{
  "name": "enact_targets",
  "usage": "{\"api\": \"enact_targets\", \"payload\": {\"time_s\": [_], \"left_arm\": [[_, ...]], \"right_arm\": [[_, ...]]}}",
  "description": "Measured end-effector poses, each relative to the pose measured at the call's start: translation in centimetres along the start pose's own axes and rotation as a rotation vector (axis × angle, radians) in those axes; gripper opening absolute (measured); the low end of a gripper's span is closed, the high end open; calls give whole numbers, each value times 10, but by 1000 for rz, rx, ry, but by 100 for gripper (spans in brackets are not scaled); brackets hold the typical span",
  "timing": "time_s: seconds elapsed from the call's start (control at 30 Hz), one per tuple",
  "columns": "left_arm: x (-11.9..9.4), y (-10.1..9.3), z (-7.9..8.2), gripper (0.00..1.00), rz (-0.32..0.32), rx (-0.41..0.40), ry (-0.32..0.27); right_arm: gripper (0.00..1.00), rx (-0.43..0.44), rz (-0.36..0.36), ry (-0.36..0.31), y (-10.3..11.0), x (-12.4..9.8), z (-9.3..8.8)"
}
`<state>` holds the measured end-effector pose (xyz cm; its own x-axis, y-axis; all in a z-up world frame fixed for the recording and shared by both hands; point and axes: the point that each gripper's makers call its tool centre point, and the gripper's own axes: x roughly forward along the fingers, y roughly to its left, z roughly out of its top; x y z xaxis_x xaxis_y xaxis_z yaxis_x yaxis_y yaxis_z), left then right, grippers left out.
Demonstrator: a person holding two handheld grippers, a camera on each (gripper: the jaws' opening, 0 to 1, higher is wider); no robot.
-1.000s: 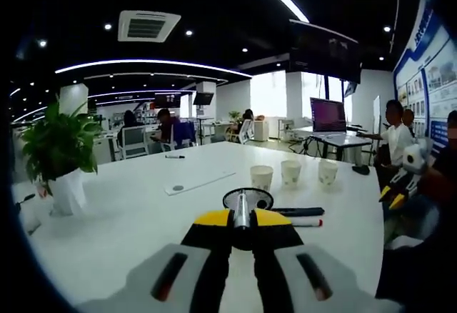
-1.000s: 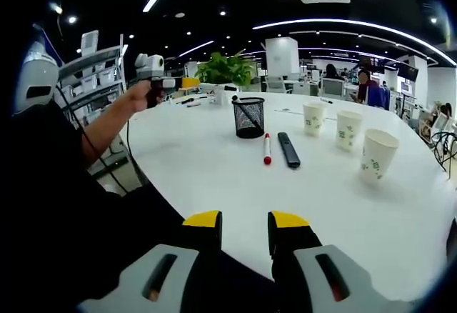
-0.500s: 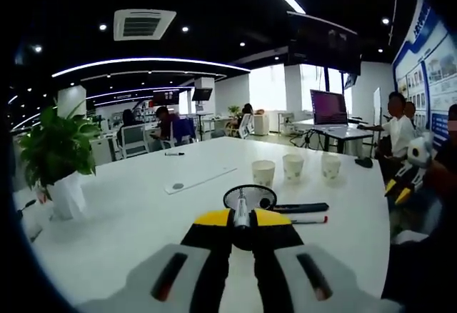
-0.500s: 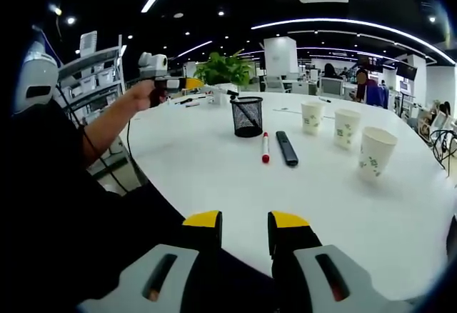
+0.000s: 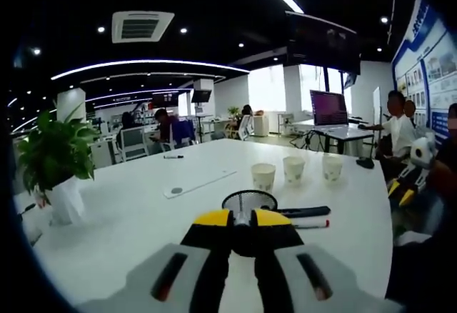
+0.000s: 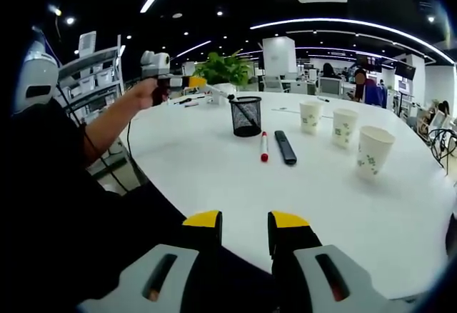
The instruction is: Place the scattered laser pointers and whiteboard markers into the pen holder and stack the scattered paper cups together
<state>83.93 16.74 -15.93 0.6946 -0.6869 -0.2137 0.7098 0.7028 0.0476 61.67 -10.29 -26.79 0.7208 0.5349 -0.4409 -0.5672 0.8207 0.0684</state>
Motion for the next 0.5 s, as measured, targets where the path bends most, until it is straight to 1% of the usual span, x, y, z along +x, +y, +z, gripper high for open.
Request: {"api": "enact_targets", "payload": {"time_s": [0.1,0.3,0.5], "left_arm": [[0,0,1,13,1,1,-1],[6,-3,8,13,0,6,-15],[12,-6,10,13,-7,5,-20]], "right_arm": [[29,0,1,0,1,0,0],[29,2,4,0,1,2,-1],[29,6,2,1,0,1,-2]]}}
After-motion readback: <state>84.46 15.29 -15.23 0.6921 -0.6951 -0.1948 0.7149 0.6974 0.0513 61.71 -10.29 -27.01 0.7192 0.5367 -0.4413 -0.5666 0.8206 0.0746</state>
